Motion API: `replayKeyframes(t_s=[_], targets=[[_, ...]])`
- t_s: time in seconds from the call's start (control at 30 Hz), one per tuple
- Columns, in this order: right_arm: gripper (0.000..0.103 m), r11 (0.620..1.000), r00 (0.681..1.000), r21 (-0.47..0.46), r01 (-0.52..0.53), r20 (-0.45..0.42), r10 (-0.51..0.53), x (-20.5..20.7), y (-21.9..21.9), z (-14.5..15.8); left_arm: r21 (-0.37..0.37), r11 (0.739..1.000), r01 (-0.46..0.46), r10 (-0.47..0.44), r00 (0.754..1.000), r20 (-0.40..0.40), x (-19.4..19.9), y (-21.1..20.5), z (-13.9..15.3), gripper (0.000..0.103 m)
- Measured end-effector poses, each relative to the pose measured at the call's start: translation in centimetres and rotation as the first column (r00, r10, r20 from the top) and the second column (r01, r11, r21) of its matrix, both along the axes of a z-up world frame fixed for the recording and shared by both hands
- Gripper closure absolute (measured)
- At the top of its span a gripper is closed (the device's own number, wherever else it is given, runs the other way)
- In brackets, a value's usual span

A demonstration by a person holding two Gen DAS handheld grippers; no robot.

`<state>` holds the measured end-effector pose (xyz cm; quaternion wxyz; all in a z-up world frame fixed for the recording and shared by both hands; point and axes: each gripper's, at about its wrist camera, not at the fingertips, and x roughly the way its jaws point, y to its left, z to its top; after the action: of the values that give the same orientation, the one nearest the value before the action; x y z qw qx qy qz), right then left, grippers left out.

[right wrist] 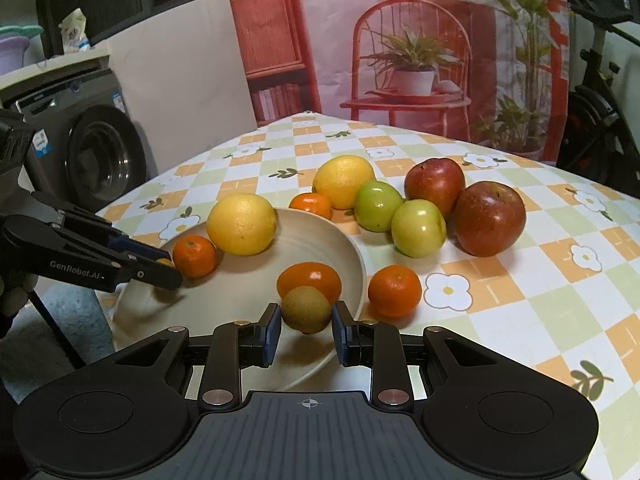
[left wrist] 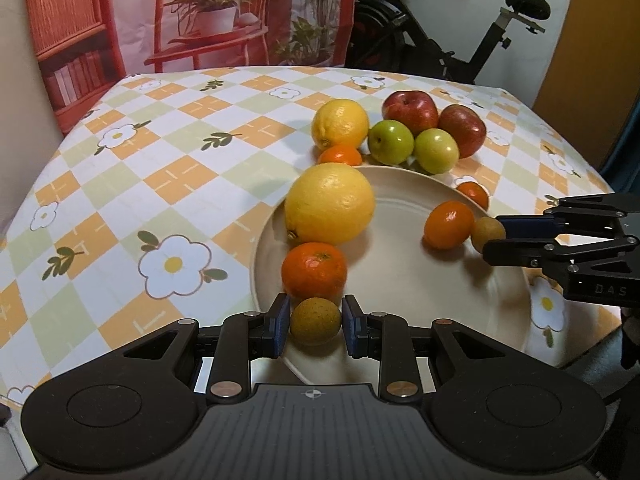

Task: Organize fruits
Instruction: 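Lower both small brown fruits into the cream plate and open both grippers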

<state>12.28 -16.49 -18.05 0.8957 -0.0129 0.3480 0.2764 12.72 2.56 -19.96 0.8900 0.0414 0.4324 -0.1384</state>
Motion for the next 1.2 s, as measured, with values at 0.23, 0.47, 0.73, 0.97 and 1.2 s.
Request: replayKeyframes(t_s=[0.23,0.47,0.73,0.97,1.2], targets=[[0.078,1.0,1.0,-0.028,0.001,0.011,-0.001,1.5,0.6,-0.1,0.016,1.0,-0.008,0.008,1.0,0.021,0.8,0.0,-0.1,0.074],[0.078,0.999,1.0,-0.041,-0.004,0.01,0.004,2.3,0.9,-0.4,0.024,1.0,-0.006,0.005,1.0,0.031,1.0,0.0,-0.2,0.074],[0.078,0.999,1.0,-0.037,-0.001,0.017,0.002,2.1,1.0,-0.6,0.025,1.0,-0.012,0.012,0.999,0.033,0.7,-0.1,-0.2,0.073],[0.078,0.999,1.0,-0.037,0.004,0.023,-0.003,2.2,1.0,-0.6,0.024,0.999,-0.021,0.02,0.999,0.035,0.5,-0.1,0.0,0.073],[0.078,0.999,0.999,-0.032,0.015,0.038,-0.014,2.0,0.9,-0.4,0.018,0.999,-0.03,0.029,0.999,0.04,0.3,0.1,0.1,0.073]])
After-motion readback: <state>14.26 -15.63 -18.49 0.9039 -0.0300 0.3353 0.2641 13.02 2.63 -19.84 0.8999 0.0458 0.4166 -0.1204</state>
